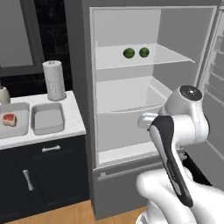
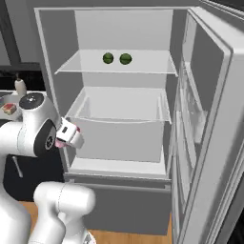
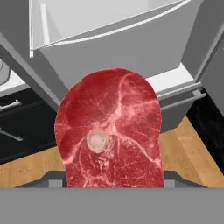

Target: Place one avocado and one steak in each tupperware on the nearby counter, to pack two identical lunches.

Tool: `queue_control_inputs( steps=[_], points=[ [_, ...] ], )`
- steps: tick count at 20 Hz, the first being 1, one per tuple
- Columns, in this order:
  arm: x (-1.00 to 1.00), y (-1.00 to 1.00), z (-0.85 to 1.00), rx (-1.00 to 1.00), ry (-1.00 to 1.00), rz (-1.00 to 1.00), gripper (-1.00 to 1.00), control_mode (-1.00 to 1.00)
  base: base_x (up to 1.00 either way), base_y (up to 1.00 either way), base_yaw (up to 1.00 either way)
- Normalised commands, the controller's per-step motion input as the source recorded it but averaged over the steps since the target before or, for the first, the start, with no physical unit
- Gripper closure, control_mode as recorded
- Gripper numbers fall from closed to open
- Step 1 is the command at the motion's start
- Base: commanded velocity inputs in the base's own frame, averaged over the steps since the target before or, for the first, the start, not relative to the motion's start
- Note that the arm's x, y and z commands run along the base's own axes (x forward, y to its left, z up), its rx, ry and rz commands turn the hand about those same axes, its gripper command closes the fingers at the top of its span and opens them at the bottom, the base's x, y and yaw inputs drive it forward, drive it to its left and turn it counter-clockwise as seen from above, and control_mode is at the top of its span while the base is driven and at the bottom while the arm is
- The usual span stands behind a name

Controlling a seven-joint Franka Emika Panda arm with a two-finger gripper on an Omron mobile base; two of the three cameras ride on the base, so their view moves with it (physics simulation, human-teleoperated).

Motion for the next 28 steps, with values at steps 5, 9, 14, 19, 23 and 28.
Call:
queue_control_inputs(
  steps=[5, 9, 14, 19, 23, 28],
  points=[
    [0.00, 0.00, 0.00, 0.00, 0.00, 0.00, 1.00, 1.00, -0.24, 1.00, 0.00],
    [0.00, 0.00, 0.00, 0.00, 0.00, 0.00, 1.00, 1.00, 0.09, 1.00, 0.00],
    [0.00, 0.00, 0.00, 0.00, 0.00, 0.00, 1.00, 1.00, 0.79, 0.91, -0.11],
    [0.00, 0.00, 0.00, 0.00, 0.00, 0.00, 1.00, 1.00, 1.00, 0.28, -0.16],
    [0.00, 0.00, 0.00, 0.00, 0.00, 0.00, 1.00, 1.00, 1.00, 0.00, -0.03],
    [0.74, 0.02, -0.44, -0.06, 0.05, -0.02, 1.00, -1.00, 0.20, 0.00, -0.01]
  ],
)
